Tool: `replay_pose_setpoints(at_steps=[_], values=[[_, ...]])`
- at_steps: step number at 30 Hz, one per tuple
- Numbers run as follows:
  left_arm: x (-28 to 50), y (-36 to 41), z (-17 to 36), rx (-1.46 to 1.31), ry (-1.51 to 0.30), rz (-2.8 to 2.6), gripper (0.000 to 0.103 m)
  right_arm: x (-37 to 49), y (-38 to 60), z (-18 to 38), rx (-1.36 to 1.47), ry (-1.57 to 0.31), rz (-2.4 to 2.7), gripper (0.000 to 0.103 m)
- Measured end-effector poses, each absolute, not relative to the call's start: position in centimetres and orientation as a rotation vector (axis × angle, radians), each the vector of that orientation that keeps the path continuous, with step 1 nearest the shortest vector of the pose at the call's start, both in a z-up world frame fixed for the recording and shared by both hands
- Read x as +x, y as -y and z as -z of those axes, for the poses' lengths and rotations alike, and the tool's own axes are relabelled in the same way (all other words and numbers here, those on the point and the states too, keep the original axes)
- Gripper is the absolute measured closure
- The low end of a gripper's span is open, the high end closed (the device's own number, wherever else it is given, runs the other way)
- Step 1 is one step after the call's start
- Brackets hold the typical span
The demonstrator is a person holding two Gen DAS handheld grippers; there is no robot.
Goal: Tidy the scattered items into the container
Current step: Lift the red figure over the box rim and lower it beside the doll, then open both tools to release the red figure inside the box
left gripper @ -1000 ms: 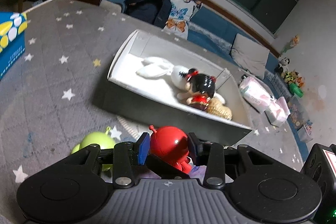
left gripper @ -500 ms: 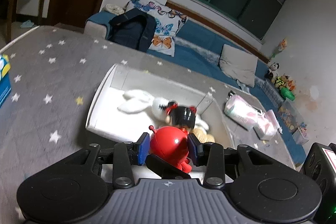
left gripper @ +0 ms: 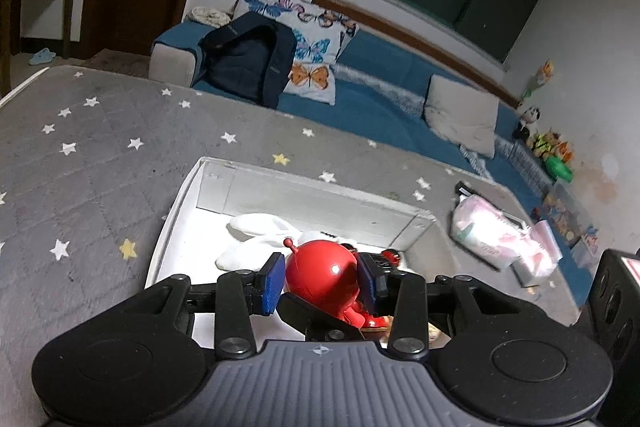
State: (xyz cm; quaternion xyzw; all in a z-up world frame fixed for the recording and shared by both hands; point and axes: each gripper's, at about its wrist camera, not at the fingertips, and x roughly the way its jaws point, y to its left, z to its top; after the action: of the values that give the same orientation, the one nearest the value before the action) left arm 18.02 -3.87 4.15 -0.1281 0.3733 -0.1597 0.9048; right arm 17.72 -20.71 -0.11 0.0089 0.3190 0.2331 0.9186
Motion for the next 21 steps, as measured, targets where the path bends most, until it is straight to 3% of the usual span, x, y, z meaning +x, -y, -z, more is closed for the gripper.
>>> replay_pose_setpoints(at_steps=[21], values=[[20.5, 4.2, -0.7, -0.205, -0.854, 0.323, 0.061, 21.2, 19.2, 3.3, -0.053, -0.809, -0.462, 0.055]])
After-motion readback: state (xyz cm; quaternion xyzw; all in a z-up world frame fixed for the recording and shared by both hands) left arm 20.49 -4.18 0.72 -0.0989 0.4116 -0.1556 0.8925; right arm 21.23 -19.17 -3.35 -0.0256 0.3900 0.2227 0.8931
